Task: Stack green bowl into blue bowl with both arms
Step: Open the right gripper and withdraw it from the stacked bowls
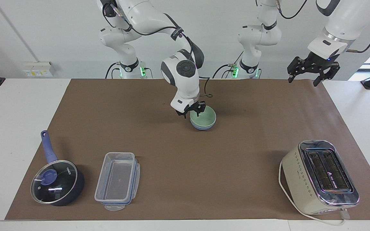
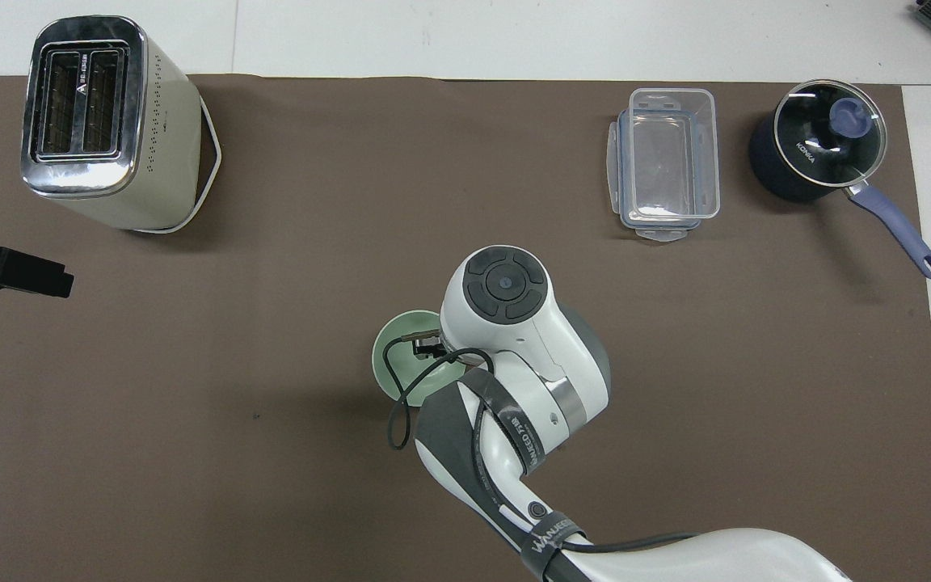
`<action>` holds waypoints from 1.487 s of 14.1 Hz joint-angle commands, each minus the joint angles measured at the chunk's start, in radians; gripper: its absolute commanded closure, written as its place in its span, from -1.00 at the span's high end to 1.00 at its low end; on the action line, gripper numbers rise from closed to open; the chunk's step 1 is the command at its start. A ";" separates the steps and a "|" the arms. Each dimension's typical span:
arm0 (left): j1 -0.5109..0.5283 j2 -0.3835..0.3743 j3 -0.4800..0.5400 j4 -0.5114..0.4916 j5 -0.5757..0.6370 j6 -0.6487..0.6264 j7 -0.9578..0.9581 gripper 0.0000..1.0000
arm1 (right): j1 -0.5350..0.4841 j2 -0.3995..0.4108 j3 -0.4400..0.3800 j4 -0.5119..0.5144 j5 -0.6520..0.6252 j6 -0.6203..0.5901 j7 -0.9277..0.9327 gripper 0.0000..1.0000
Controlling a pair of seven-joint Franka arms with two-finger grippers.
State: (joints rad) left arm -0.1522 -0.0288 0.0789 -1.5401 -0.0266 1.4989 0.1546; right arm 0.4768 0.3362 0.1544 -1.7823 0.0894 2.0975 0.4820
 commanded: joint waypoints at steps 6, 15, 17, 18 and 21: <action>0.010 -0.019 -0.008 -0.018 0.011 0.007 -0.010 1.00 | -0.191 -0.186 -0.004 -0.014 -0.121 -0.071 0.004 1.00; 0.010 -0.019 -0.010 -0.018 0.011 0.007 -0.009 1.00 | -0.366 -0.356 -0.009 0.061 -0.109 -0.267 -0.014 1.00; 0.010 -0.019 -0.010 -0.018 0.011 0.007 -0.010 1.00 | -0.385 -0.394 -0.010 0.063 -0.109 -0.304 -0.019 1.00; 0.010 -0.019 -0.010 -0.018 0.011 0.007 -0.010 1.00 | -0.395 -0.405 -0.010 0.069 -0.109 -0.332 -0.040 1.00; 0.010 -0.019 -0.008 -0.018 0.011 0.007 -0.010 1.00 | -0.408 -0.436 -0.054 0.098 -0.106 -0.431 -0.146 1.00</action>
State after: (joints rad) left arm -0.1522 -0.0288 0.0789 -1.5401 -0.0266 1.4989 0.1545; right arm 0.0839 -0.0807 0.1280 -1.7039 -0.0239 1.7201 0.4104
